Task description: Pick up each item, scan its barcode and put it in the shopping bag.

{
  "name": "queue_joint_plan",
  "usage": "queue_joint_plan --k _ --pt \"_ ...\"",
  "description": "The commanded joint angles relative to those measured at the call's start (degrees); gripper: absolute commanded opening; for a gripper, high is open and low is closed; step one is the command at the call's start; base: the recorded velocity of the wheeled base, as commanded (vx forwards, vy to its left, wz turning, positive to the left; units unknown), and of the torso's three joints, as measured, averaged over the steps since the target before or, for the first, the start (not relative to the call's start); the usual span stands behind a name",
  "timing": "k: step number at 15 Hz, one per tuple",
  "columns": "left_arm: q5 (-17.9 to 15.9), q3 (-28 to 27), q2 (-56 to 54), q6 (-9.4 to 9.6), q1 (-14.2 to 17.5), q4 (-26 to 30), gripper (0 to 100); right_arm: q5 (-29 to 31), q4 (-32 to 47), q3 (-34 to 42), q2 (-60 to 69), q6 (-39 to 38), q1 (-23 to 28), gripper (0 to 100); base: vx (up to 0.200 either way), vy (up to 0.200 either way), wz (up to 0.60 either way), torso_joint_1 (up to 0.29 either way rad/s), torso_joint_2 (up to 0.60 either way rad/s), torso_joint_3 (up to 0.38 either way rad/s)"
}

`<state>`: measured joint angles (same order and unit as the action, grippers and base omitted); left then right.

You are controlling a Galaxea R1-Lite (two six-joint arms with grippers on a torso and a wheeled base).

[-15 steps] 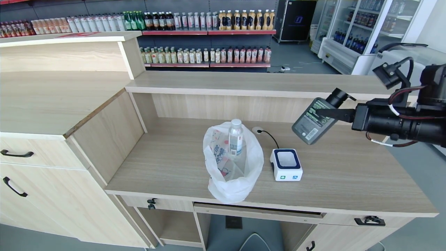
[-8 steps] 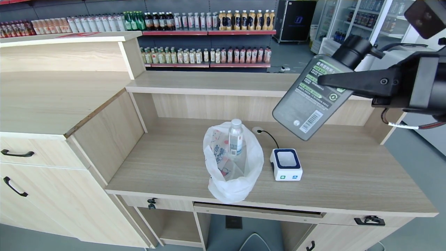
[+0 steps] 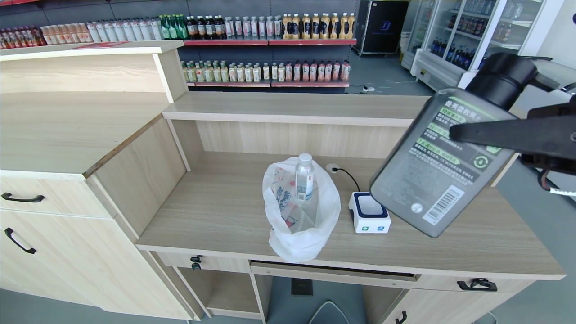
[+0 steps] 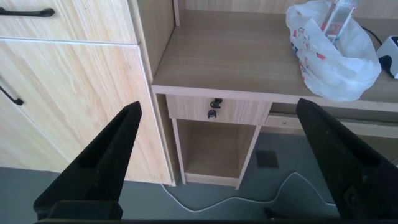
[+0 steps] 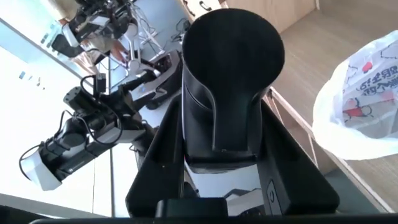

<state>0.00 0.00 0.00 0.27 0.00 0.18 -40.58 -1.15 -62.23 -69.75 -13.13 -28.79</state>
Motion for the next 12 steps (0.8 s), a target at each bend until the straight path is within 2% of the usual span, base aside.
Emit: queue_joint_plan --k 1,6,12 --pt "0.00 0.00 0.00 0.00 0.00 -0.01 100 -0.02 -0.44 5.98 2.61 2.85 -0.21 0 0.000 0.000 0.00 0.000 0.00 0.000" --pt "0.00 0.00 0.00 0.00 0.00 -0.01 100 -0.02 -0.35 6.33 2.69 3.37 -1.26 0 0.000 0.000 0.00 0.000 0.00 0.000" --pt "0.00 0.00 0.00 0.00 0.00 -0.01 100 -0.02 0.09 5.81 3.92 -0.32 -1.26 0 0.000 0.000 0.00 0.000 0.00 0.000"
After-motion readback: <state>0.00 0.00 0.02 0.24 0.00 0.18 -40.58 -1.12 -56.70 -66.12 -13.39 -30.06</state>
